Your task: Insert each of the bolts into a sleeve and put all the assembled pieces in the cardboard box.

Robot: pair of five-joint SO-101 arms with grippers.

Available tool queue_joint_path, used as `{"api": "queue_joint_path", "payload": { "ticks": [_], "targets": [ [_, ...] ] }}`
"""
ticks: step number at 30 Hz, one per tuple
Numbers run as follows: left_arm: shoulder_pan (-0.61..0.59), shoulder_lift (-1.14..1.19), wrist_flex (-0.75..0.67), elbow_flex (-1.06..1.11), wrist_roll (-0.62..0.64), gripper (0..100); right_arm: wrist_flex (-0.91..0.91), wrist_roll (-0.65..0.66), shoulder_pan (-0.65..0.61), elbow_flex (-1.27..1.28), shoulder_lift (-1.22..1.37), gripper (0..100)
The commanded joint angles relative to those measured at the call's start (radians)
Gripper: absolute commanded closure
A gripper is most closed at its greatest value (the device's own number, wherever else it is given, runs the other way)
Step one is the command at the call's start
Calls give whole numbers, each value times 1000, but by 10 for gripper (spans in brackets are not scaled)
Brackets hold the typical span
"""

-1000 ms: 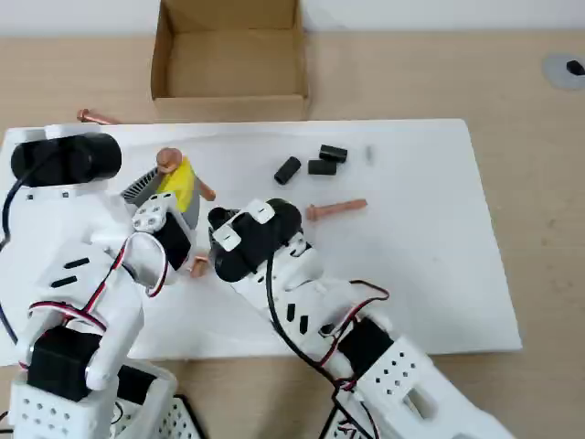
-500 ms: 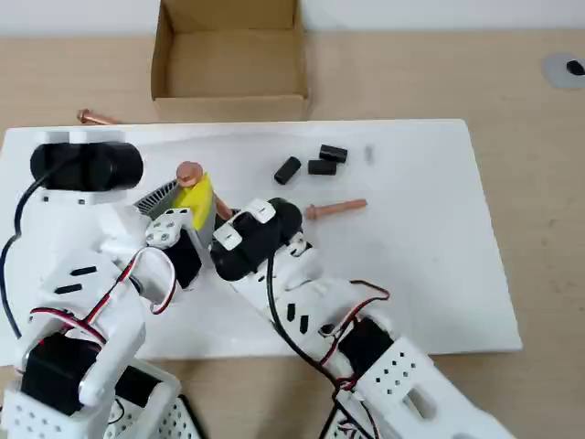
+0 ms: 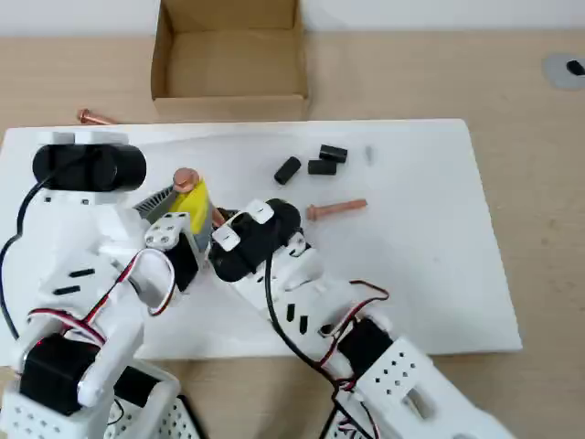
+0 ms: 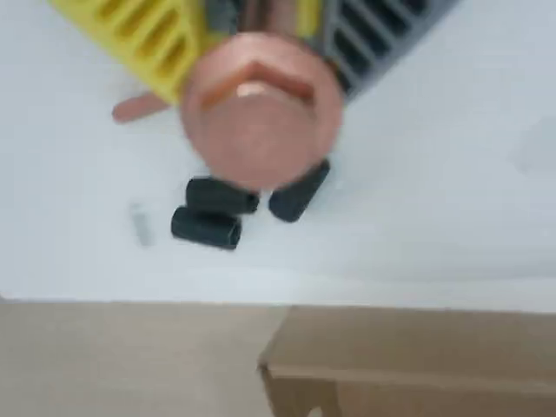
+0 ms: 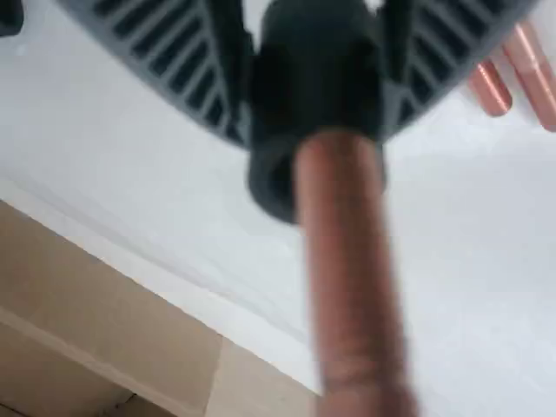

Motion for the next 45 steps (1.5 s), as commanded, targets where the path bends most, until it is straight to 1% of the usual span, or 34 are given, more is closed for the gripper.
{"api": "queue_joint_path", "payload": {
  "ticks": [1, 4, 10, 14, 16, 18, 20, 27, 32, 35, 39, 45],
  "targets": [
    [-15, -12, 29, -58, -28, 992, -28, -3, -7, -7, -21, 989],
    [-15, -12, 26, -64, -32, 992, -28, -3, -7, -8, -21, 989],
    [-15, -12, -49, -51, -26, 992, -28, -3, -7, -8, -21, 989],
    [-18, -13, -140, 41, -38, 992, -28, -3, -7, -8, -21, 989],
    [-38, -13, -181, 94, -55, 992, -28, -3, -7, -8, -21, 989],
    [-44, -13, -203, 115, -74, 992, -28, -5, -7, -8, -21, 989],
    [-44, -13, -187, 114, -89, 992, -28, -5, -7, -8, -21, 989],
    [-37, -13, -115, 114, -86, 992, -28, -6, -5, -8, -21, 989],
    [-37, -13, -107, 101, -83, 992, -57, -77, 18, -5, -21, 989],
    [-34, -13, -77, 66, -83, 992, -66, -81, 35, -2, -21, 989],
    [-2, -12, -40, 28, -80, 992, -68, -81, 42, -2, -21, 989],
    [40, -12, -40, 26, -49, 991, -68, -83, 42, -2, -21, 989]
  ]
}}
